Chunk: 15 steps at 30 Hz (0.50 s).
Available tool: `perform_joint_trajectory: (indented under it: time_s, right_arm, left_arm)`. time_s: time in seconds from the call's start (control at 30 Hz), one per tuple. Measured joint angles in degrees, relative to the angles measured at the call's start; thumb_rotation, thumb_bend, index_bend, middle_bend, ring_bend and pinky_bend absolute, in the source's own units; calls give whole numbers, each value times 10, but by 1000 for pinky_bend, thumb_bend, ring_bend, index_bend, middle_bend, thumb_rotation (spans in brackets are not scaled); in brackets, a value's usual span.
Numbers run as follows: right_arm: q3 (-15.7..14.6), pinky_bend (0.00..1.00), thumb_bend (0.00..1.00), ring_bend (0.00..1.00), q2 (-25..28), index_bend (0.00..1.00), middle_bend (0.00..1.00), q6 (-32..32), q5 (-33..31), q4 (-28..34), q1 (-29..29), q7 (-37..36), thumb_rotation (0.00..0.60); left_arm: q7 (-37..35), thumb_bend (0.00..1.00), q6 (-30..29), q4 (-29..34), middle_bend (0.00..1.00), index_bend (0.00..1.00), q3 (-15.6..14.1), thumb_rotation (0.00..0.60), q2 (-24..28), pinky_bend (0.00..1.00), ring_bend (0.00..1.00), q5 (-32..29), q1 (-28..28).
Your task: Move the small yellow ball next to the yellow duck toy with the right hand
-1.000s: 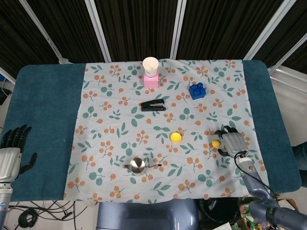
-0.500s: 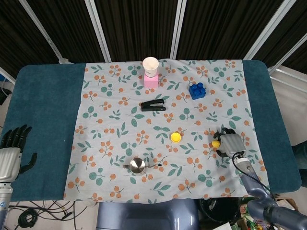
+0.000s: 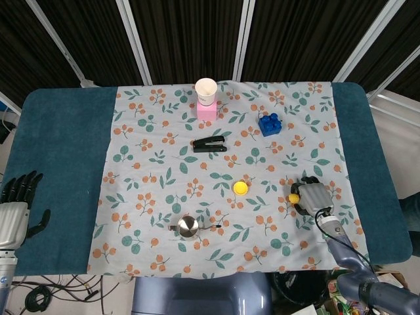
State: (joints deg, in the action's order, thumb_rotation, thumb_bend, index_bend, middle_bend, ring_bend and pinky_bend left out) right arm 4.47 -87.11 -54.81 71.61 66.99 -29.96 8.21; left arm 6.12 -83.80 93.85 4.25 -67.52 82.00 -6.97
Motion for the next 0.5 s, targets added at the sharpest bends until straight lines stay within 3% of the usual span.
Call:
perform_joint_trajectory:
  time_s: [0.27, 0.5]
  right_arm:
    - [19, 156, 355, 189, 14, 485, 467, -1, 4, 36, -16, 8, 600]
    - [54, 156, 353, 189, 30, 493, 458, 17, -15, 85, -57, 70, 600]
  left_arm:
    - [1, 411, 0, 1, 21, 0, -1, 600, 0, 0, 0, 0, 0]
    - [-1, 411, 0, 2, 21, 0, 0, 600, 0, 0, 0, 0, 0]
